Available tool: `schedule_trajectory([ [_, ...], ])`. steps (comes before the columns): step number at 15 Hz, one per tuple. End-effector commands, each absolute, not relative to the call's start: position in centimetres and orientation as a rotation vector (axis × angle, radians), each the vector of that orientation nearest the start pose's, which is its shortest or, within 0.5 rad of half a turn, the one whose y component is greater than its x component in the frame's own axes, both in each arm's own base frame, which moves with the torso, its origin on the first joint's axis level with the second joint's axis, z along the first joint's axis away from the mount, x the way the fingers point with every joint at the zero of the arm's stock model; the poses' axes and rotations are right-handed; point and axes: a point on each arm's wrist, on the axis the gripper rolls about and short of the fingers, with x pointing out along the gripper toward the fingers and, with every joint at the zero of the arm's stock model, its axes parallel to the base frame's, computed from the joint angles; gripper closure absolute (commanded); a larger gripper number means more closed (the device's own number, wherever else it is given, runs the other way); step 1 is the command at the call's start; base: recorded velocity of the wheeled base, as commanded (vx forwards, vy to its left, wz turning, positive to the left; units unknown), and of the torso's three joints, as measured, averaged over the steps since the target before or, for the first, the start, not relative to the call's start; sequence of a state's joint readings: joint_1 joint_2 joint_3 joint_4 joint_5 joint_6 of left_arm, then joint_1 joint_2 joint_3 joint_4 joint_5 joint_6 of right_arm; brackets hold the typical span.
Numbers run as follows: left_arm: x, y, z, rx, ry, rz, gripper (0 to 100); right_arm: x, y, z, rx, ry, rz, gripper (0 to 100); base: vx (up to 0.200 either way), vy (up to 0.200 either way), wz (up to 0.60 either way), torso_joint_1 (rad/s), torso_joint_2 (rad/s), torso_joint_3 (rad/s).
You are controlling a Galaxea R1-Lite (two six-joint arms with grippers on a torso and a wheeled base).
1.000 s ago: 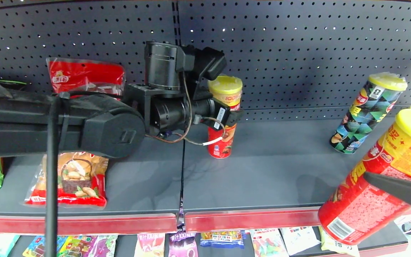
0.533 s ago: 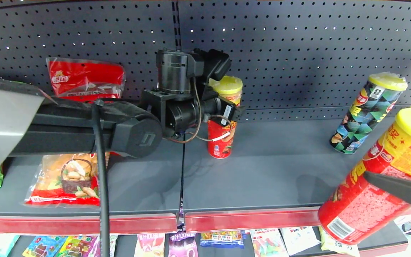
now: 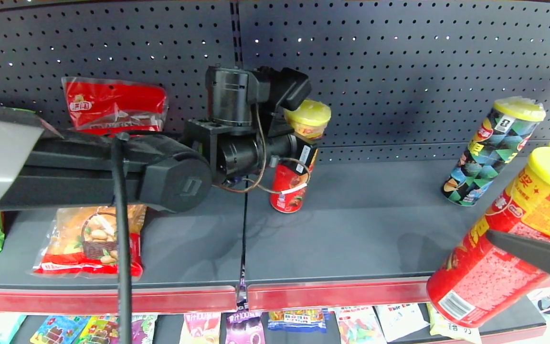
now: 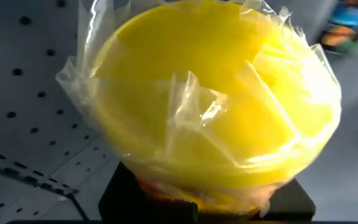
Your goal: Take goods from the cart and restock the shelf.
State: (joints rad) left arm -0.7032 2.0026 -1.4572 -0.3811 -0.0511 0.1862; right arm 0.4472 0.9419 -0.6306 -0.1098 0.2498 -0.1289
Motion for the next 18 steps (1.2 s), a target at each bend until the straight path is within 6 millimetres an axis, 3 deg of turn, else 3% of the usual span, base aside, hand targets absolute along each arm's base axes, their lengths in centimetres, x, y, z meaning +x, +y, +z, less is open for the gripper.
schedule_trajectory([
  [1,30.1,-25.8,24.8,0.216,0.053,-0.799,100,9.9,5.4,24.0,-0.145,0.16,0.708,100,0.0,0.0,0.0,0.0,0.0,0.0],
  [5,25.8,-22.7,25.2,0.195,0.069,-1.067,100,10.2,5.6,24.2,-0.143,0.162,0.719,100,0.0,0.0,0.0,0.0,0.0,0.0],
  [8,24.1,-21.4,24.3,0.19,0.103,-1.169,100,10.4,5.8,24.7,-0.144,0.15,0.725,100,0.0,0.0,0.0,0.0,0.0,0.0],
  [14,24.4,-21.0,22.7,0.168,0.116,-1.274,100,11.2,6.2,25.9,-0.145,0.13,0.725,100,0.0,0.0,0.0,0.0,0.0,0.0],
  [18,25.9,-22.4,21.0,0.162,0.075,-1.286,100,11.9,6.5,26.0,-0.147,0.142,0.723,100,0.0,0.0,0.0,0.0,0.0,0.0],
])
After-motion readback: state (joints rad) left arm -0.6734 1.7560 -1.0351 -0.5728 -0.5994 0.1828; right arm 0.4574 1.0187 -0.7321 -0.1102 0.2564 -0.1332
